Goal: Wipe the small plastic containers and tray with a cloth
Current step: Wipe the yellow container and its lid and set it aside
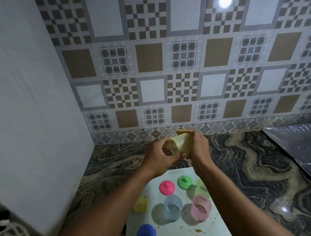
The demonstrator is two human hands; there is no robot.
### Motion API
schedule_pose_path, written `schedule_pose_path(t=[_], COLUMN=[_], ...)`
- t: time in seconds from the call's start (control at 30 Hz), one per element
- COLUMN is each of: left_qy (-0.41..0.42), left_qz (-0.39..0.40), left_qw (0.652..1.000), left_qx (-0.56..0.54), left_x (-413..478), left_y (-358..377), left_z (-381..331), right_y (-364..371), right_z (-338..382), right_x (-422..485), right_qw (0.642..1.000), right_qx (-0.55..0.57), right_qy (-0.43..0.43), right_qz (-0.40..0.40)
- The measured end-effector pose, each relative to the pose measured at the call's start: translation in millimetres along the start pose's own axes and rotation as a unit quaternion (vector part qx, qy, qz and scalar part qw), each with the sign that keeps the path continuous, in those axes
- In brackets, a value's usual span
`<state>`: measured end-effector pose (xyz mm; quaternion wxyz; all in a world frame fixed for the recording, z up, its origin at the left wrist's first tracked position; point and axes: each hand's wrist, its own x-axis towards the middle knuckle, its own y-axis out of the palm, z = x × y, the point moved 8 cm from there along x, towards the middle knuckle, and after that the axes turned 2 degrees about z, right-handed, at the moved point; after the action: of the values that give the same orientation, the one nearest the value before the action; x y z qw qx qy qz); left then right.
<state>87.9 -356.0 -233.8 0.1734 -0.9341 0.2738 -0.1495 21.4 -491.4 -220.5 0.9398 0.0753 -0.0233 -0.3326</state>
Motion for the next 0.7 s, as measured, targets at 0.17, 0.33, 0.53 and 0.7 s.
schedule_pose_path(t=[0.17,0.33,0.53,0.7], left_qy=[0.164,0.059,0.167,0.135], left_qz=[-0.025,0.016,-0.007,0.016], left_qw=[0.96,0.994,0.977,0.982], left_qx=[0.226,0.087,0.131,0.134], left_x=[-1.7,-1.9,-8.2,-8.3], left_y=[0.2,3.3,0.7,-4.8], left_z=[-18.5,-8.8,-16.1,-5.8], right_y=[-1.9,-7.4,-3.8,-1.1], right_z=[-6.0,-10.3,-19.0,-31.2], right_x=[2.3,1.9,-0.2,7.6], right_qw=[0.999,0.999,0.998,0.994], right_qx=[-0.033,-0.03,-0.037,-0.078], right_qy=[-0.011,0.007,0.053,0.071], right_qz=[-0.004,-0.036,-0.003,0.019])
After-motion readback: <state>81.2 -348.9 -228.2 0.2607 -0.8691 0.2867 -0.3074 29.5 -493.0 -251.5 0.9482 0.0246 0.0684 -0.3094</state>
